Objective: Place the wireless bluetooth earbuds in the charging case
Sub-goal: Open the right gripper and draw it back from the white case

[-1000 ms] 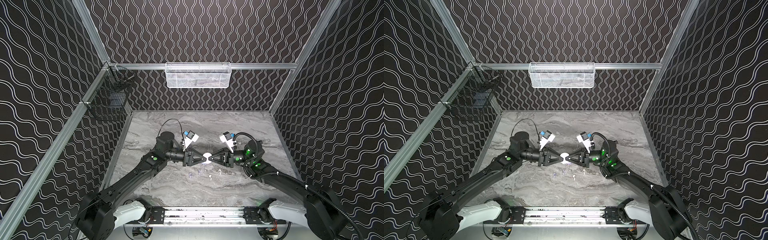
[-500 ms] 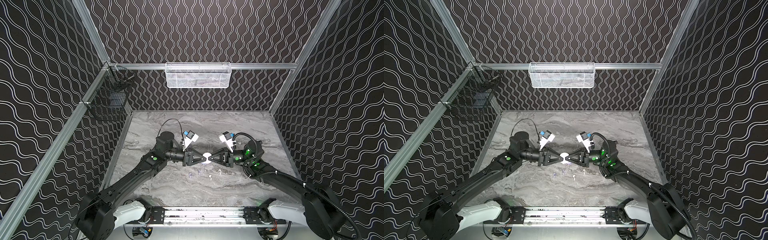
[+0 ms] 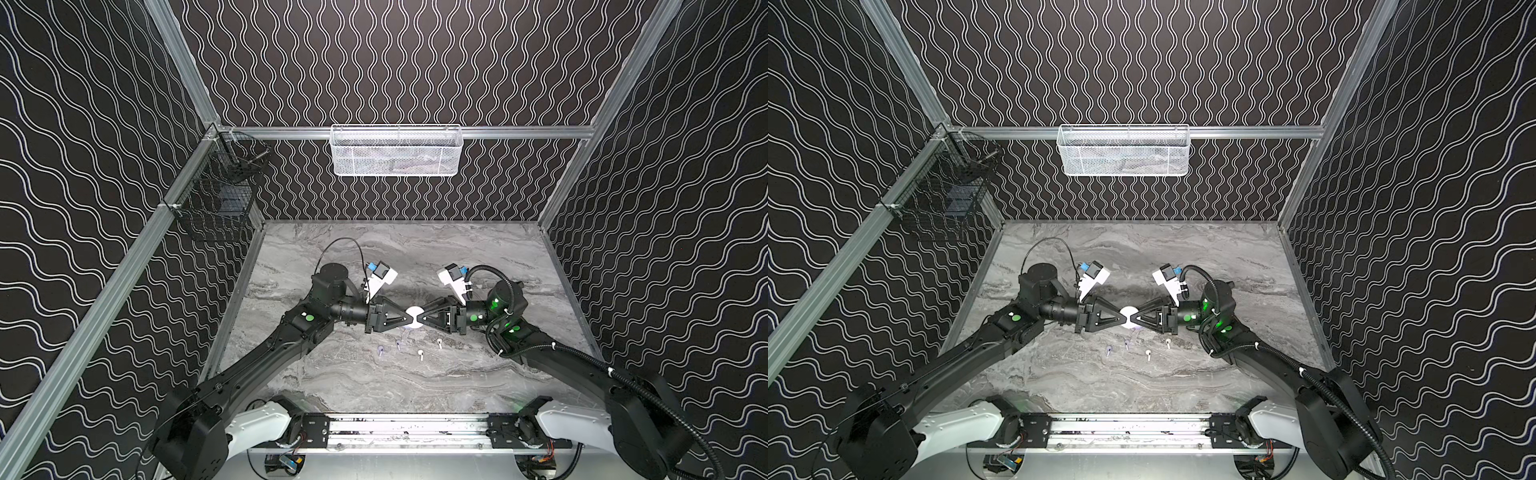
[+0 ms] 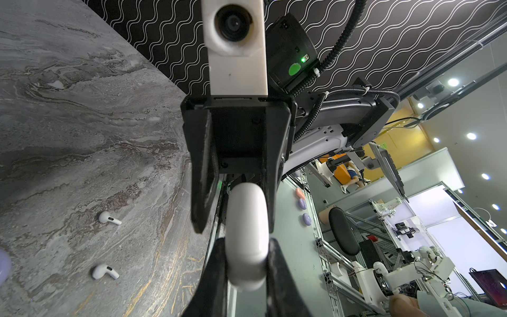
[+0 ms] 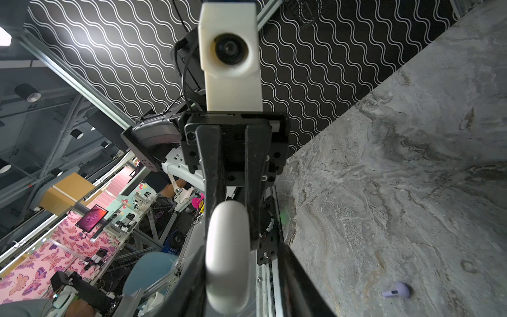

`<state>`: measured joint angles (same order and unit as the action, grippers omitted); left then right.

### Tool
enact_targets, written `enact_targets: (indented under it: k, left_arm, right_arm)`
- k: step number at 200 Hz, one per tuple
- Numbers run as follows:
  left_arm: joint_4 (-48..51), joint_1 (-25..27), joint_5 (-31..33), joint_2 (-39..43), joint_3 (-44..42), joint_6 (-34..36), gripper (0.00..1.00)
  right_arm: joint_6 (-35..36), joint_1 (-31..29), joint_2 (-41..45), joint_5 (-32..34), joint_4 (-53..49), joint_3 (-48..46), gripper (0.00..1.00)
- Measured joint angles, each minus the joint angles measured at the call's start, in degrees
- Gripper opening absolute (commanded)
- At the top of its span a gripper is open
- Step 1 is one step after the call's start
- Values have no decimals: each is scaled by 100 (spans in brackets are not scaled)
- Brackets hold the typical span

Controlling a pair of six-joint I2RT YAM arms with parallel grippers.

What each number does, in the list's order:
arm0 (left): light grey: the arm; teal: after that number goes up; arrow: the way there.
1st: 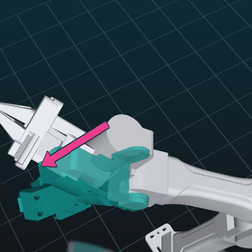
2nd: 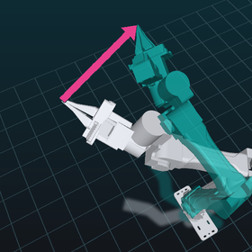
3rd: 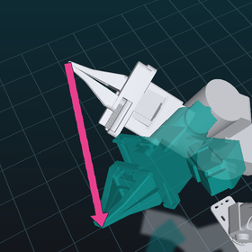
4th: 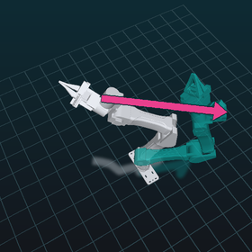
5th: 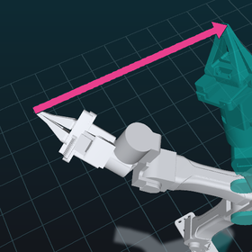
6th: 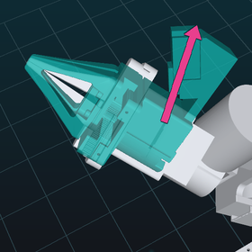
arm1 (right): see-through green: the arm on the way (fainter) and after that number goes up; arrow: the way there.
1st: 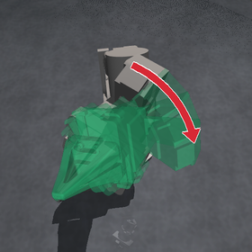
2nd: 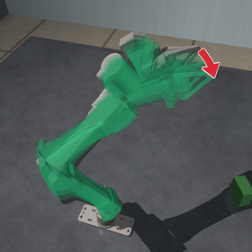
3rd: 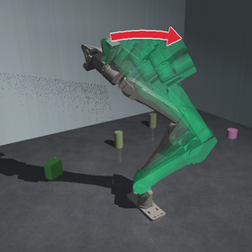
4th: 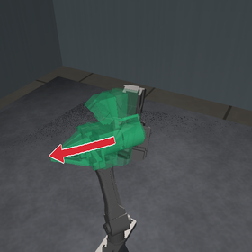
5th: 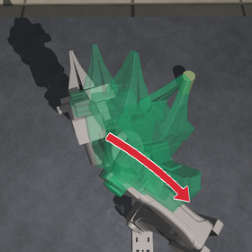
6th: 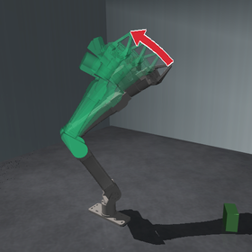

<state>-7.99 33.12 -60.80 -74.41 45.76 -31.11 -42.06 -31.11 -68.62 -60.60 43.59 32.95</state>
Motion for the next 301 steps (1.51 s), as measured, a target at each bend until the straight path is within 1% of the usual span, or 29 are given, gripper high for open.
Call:
enact_targets:
  k: [10,44,78,100,133,166,212,237,270,301]
  left_arm:
    - [15,0,-9,7,9,9,9]
    - [149,0,4,15,79,186,9]
    - [400,0,81,-31,184,444,7]
    - [634,0,236,-26,269,662,6]
    - [1130,0,750,-28,516,1088,5]
    - [1453,7,1045,-92,807,1541,4]
    - [1904,24,1572,-144,855,2118,2]
    - [2199,144,2004,-72,855,2465,0]
    - [2415,293,2542,-33,813,2815,0]
    - [2514,431,2852,-83,782,2999,0]
  right_arm:
    - [92,0,48,33,-136,17,50]
    - [407,15,297,186,-748,96,56]
    - [866,81,667,531,-1676,225,59]
    - [1180,125,782,769,-2350,389,59]
    - [1574,247,785,1169,-3281,645,59]
    - [1668,367,776,1637,-3993,667,59]
    - [1725,380,1040,2037,-4494,647,59]
    - [1722,380,1215,2232,-4704,562,59]
    - [1698,380,1329,2382,-4819,422,59]
    - [1600,385,1342,2389,-4924,343,59]
